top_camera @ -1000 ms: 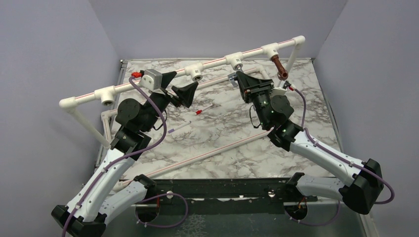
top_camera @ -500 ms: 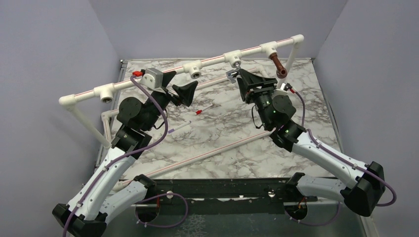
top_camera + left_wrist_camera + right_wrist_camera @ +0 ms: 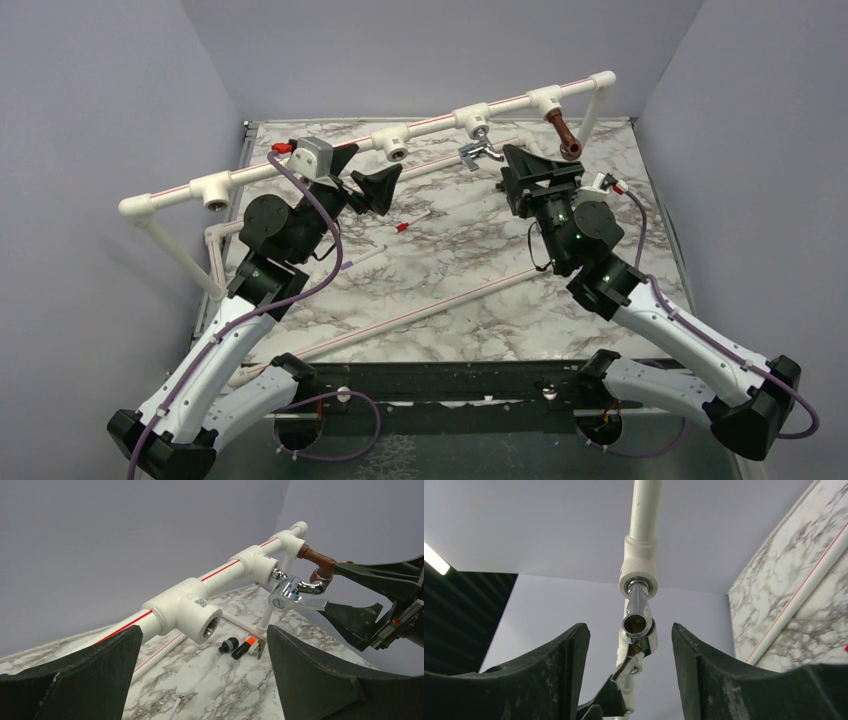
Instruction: Install the water faucets
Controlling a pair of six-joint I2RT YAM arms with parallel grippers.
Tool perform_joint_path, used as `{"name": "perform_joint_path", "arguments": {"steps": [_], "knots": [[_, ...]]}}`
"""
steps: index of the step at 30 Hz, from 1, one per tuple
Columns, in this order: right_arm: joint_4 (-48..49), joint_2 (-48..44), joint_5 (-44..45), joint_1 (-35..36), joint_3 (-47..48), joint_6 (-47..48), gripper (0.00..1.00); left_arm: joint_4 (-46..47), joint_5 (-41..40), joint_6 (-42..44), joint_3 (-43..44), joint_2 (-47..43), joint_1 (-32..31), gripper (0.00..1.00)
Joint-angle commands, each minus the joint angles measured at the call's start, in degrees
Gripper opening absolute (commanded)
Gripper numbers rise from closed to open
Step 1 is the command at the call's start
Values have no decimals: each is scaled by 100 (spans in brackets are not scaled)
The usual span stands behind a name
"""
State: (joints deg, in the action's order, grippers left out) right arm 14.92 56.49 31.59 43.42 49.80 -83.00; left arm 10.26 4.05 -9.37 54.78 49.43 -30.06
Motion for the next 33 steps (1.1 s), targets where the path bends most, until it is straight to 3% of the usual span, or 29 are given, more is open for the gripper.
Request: {"name": "perform_joint_path", "arguments": {"steps": [1,7,13,26,33], "knots": [[-512,-372,531,-16,24,1492,66,117,-13,23,-38,-12,9,95],[-82,-763,186,-18,-87,4106,72,109,3,1,-21,-19,9,95],[7,-976,-578,-15,88,6674,72,111,32,-4,-12,-61,9,95],[-2074,-445,-2709,-18,1149,11800,74,90,25,39,-3,-190,9,95],[-1623,-529,-2894,-18,552,14037,71,90,20,40,-3,-197,9,95]]}}
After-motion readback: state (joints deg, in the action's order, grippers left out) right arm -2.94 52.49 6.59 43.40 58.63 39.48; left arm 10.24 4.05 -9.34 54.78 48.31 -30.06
